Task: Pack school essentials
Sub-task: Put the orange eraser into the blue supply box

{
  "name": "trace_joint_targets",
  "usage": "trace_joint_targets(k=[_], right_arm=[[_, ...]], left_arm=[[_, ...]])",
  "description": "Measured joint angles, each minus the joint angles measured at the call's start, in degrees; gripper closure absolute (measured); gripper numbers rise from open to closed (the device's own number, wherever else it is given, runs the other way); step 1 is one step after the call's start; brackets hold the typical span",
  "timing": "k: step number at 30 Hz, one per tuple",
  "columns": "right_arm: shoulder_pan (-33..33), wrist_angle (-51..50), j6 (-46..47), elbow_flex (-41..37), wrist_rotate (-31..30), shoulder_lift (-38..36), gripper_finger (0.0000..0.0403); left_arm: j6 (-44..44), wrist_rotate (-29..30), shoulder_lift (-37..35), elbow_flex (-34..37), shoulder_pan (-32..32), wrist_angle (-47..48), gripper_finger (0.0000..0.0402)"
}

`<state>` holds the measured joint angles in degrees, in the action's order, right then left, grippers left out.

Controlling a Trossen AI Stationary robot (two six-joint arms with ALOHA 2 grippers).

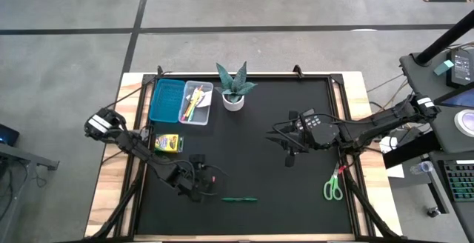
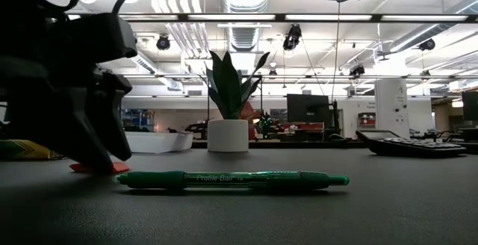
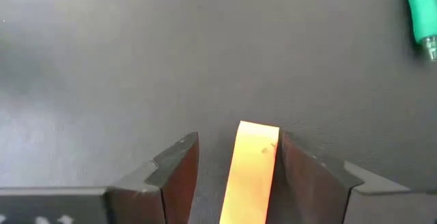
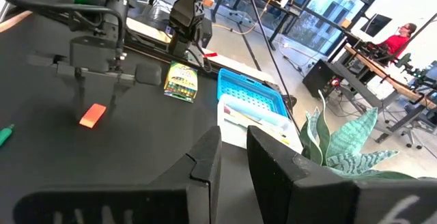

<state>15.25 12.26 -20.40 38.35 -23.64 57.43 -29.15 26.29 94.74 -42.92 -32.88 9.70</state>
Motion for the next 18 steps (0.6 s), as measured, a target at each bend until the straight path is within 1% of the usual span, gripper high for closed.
trace_joint_targets(k=[4,7,10,13,16,18], right_arm=[[0.00,0.01,-0.07,0.00,0.00,0.00,0.0342],[-0.02,-0.01,0.01,0.00,0.00,0.00,0.0342],[-0.01,0.01,0.00,0.00,0.00,0.00,0.0342],[-0.01,0.01,0.00,0.00,0.00,0.00,0.0342],[0.00,0.01,0.00,0.00,0.00,0.00,0.0342],[0.00,-0.01,0.00,0.00,0.00,0.00,0.0342]], left_arm=[[-0.72,0.08,-0.15,2.12,-0.02,-3.17,0.0216],[-0.74,-0.07,-0.16,2.85,0.05,-3.73,0.0236],[-0.84,-0.27,-0.16,3.18,0.15,-3.81,0.0270],[-3.25,-0.26,-0.15,3.80,0.16,-3.90,0.0314],[-3.74,-0.68,-0.12,4.75,0.20,-4.30,0.0364],[-4.99,-1.09,-0.07,5.29,0.24,-4.41,0.0388]])
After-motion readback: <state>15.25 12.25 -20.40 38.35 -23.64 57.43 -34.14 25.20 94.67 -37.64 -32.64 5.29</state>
